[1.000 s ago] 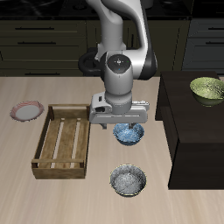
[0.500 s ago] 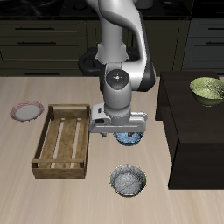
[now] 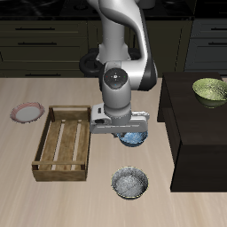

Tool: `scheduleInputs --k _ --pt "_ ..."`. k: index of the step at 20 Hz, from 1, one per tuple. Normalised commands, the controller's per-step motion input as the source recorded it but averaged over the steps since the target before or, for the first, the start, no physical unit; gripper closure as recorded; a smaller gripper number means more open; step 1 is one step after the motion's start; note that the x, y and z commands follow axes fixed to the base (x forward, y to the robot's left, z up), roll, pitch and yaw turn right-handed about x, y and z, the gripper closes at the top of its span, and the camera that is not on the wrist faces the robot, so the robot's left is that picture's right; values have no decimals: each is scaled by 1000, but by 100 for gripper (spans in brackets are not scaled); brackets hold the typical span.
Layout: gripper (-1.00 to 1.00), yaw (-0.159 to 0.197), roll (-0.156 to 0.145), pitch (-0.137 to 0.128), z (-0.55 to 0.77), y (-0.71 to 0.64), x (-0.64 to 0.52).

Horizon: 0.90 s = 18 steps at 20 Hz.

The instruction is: Place the blue bowl in the wooden tray

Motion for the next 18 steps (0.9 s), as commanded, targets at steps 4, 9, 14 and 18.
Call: scheduleInputs --k 4,9,14,18 --pt "100 -23 23 -24 106 19 -45" --pt "100 5 9 -15 84 2 5" --pt "100 6 13 -31 217 -19 -60" --pt "100 13 8 -46 332 -95 -125"
